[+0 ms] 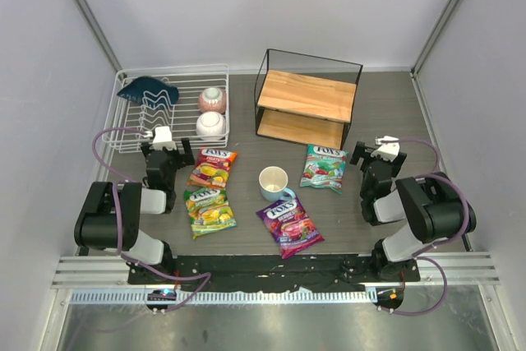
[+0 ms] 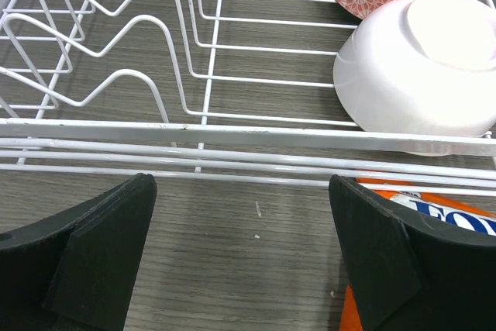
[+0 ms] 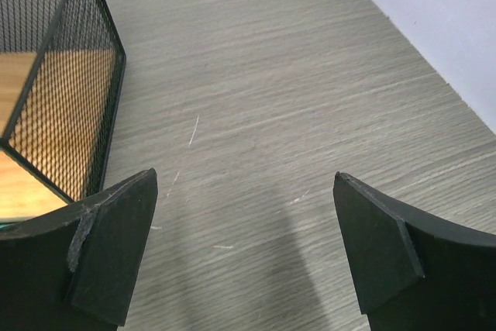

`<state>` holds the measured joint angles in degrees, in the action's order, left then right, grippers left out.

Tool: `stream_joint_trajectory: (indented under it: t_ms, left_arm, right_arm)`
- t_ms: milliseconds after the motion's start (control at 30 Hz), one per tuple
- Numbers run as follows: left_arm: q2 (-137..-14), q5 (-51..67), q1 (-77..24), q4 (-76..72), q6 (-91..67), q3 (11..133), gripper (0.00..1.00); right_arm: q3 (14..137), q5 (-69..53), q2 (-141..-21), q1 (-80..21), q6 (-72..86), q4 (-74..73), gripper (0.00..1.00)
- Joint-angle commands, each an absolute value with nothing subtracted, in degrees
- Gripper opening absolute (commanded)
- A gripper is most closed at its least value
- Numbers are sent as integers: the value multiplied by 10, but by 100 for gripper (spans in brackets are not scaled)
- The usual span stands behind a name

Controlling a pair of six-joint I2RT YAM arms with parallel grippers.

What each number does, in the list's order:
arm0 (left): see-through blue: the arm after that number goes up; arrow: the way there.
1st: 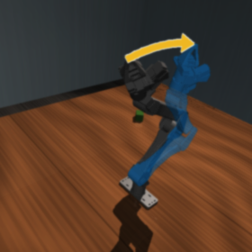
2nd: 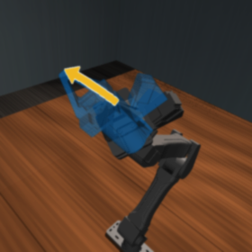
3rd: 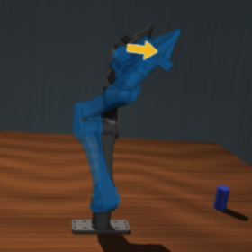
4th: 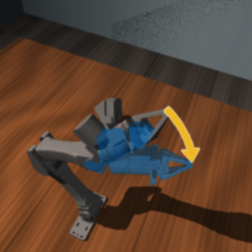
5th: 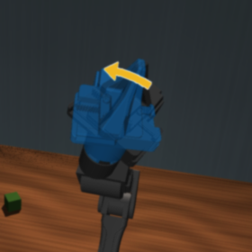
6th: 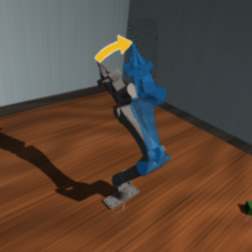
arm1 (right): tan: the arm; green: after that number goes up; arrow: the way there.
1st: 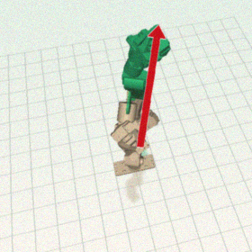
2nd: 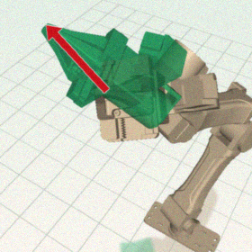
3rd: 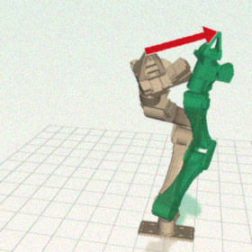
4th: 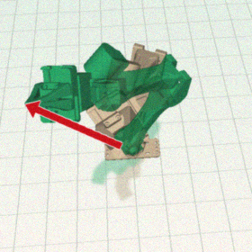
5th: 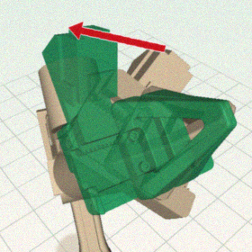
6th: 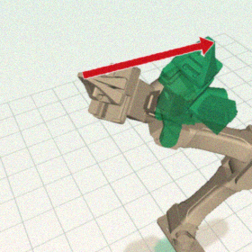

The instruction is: Place and organize the candy bags onto the shelf

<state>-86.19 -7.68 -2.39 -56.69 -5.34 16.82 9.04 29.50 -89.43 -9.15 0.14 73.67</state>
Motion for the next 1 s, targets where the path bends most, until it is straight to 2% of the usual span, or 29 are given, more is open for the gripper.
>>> stream_joint_trajectory:
  t_ms: [0,167,300,400,600,833,967]
  left_arm:
    - [-857,-74,-24,-587,-49,176,100]
    - [-857,-75,-24,-586,-49,176,100]
    - [-857,-74,-23,-586,-49,176,100]
    - [-857,-74,-24,-585,-49,176,100]
    - [-856,-74,-24,-587,-50,176,100]
    - [-857,-74,-24,-587,-49,176,100]
    - [-857,-74,-24,-586,-49,176,100]
  right_arm:
    - [93,325,-851,-91,14,745,100]
    - [139,339,-726,-93,27,571,100]
    - [190,395,-622,-92,182,341,100]
    - [202,398,-553,-92,267,245,100]
    - [248,373,-497,-92,288,87,100]
    - [261,294,-513,-92,300,21,100]
    - [251,251,-532,-93,310,30,90]
